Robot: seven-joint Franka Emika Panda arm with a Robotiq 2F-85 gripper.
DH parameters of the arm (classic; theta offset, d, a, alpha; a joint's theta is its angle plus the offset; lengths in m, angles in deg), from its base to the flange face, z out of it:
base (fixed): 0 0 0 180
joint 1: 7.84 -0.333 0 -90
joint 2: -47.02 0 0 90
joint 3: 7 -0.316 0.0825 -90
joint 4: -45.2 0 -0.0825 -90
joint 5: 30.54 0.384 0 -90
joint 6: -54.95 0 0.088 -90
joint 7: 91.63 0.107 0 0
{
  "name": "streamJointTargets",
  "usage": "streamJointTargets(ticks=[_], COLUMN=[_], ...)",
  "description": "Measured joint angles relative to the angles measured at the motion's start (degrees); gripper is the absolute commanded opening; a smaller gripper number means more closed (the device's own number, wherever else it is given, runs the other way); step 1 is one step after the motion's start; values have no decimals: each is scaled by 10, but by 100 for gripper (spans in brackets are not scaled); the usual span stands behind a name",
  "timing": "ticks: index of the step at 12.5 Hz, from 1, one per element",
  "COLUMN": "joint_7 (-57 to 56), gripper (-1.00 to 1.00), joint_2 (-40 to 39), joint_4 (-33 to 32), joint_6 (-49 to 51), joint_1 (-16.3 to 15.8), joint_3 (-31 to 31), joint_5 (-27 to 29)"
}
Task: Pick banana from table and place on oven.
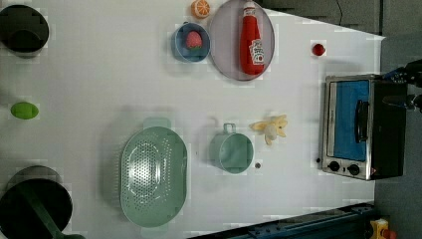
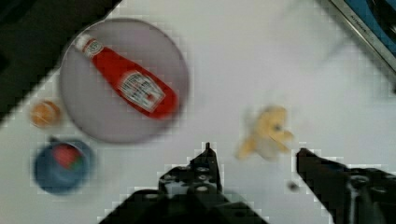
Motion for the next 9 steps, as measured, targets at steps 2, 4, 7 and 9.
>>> streamJointTargets(ticks=[2, 4, 7, 9], joint_7=[0, 8, 9, 9], gripper=[81, 100, 100, 100], joint_2=[132, 261, 359, 359], joint_4=[-129, -195, -178, -173], joint_6=[105, 131, 111, 116], joint_1=[10, 11, 10, 10], joint_3=[0, 6, 7, 13], joint_5=[10, 20, 24, 7])
